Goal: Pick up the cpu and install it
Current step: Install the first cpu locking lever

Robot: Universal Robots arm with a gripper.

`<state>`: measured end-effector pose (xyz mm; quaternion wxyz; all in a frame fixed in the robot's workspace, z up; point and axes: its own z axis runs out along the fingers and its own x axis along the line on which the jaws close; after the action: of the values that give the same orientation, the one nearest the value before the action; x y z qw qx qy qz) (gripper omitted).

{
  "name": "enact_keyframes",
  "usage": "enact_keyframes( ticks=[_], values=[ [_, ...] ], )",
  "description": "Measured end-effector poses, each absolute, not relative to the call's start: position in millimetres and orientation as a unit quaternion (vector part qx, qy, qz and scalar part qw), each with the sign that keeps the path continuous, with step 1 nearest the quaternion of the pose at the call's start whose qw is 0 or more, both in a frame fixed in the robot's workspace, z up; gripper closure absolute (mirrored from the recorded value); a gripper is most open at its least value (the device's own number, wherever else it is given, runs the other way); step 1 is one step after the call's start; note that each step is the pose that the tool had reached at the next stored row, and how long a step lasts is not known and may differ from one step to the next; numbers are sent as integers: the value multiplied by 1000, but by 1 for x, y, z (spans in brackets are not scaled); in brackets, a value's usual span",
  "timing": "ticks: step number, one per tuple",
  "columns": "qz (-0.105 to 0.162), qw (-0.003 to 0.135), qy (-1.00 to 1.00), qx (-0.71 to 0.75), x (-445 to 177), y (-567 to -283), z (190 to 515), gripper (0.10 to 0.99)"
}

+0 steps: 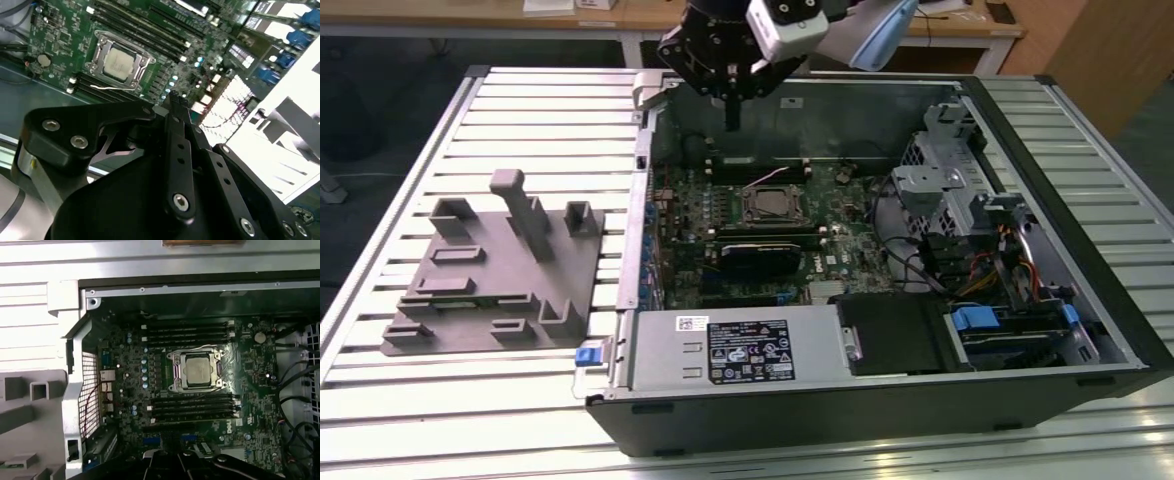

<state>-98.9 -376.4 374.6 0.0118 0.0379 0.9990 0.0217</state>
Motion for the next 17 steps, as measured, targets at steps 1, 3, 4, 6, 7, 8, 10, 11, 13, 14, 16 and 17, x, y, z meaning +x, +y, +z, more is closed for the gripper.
enact_keyframes(
  ticks=[1,3,4,6,7,8,10,11,13,14,16,17],
  values=[
    [22,12,999,38,-97,-375,373,980],
    [22,12,999,38,-96,-375,371,980],
    [22,12,999,38,-95,-375,370,980],
    [22,12,999,38,-94,-375,367,980],
    [22,12,999,38,-93,-375,366,980],
    [22,11,999,38,-92,-375,365,980],
    [22,11,999,38,-88,-374,363,980],
    [22,11,999,38,-86,-373,362,980],
    [22,11,999,38,-82,-372,361,980],
    [22,11,999,38,-79,-372,360,980],
    [22,11,999,38,-76,-372,358,980],
    [22,11,999,38,-75,-372,357,980]
  ],
)
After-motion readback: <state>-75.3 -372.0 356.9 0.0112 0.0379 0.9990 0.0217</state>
